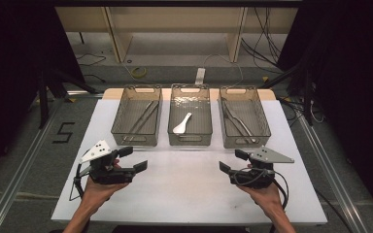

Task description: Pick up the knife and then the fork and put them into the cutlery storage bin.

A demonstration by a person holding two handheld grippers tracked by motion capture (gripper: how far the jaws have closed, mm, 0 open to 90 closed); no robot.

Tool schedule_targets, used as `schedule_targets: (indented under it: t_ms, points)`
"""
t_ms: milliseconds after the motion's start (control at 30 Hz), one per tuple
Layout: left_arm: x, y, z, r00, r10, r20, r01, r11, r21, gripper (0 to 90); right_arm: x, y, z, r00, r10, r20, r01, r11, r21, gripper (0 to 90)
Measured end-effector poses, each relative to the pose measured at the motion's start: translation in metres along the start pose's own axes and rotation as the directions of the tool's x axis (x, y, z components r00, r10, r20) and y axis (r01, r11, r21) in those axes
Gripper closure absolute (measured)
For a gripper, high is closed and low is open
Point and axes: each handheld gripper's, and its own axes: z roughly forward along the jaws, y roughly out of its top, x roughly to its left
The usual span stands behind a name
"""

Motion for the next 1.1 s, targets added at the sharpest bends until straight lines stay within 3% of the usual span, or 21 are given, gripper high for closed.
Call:
schedule_targets:
  t_ms: [633,1100]
  points:
    - [-0.001,-0.001,0.0,0.9999,0.003,0.011,-0.003,0.9999,0.01,16.6,-0.003,-0.027,-0.02,0.9991,0.023,0.035,-0.023,1.0,0.002,23.9]
    - [-0.001,-0.001,0.002,0.9999,0.005,0.016,-0.005,0.9998,0.021,16.6,-0.006,-0.028,-0.025,0.9983,0.024,0.053,-0.024,1.0,-0.011,23.9]
